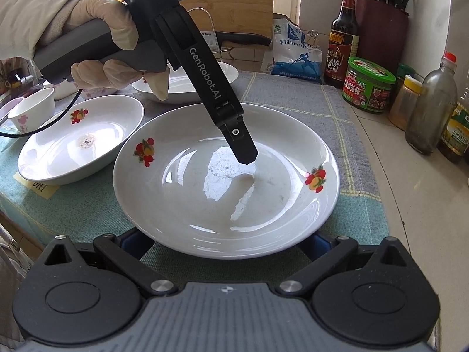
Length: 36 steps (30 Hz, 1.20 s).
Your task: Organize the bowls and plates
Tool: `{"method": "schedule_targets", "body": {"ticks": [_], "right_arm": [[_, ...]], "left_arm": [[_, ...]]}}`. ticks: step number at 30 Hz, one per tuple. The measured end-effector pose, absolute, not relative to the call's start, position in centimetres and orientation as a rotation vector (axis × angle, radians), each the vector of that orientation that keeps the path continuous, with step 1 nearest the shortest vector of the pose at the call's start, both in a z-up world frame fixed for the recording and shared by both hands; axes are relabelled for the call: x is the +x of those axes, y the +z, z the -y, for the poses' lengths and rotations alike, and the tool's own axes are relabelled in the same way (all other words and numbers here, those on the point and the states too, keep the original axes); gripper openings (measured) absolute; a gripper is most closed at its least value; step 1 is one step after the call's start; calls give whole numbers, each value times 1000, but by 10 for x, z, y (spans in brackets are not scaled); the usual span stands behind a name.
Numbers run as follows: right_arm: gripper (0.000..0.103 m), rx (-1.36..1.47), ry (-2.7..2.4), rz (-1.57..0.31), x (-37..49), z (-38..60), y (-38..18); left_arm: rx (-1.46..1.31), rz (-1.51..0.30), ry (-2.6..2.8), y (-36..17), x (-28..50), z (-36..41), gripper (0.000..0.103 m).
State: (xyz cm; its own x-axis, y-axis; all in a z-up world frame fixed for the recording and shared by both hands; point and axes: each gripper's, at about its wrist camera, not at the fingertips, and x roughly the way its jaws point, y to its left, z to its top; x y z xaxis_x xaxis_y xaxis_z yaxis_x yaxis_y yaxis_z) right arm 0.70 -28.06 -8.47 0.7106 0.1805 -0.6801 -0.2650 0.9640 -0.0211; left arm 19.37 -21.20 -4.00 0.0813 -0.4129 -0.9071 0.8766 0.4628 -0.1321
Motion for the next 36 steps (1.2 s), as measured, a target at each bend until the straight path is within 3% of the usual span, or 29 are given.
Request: {"method": "schedule_targets", "body": {"ticks": [36], "right_arm": [[103,-163,288,-749,108,351,-90]], "left_arm": [[470,-1043,-969,-59,281,271,79]]}}
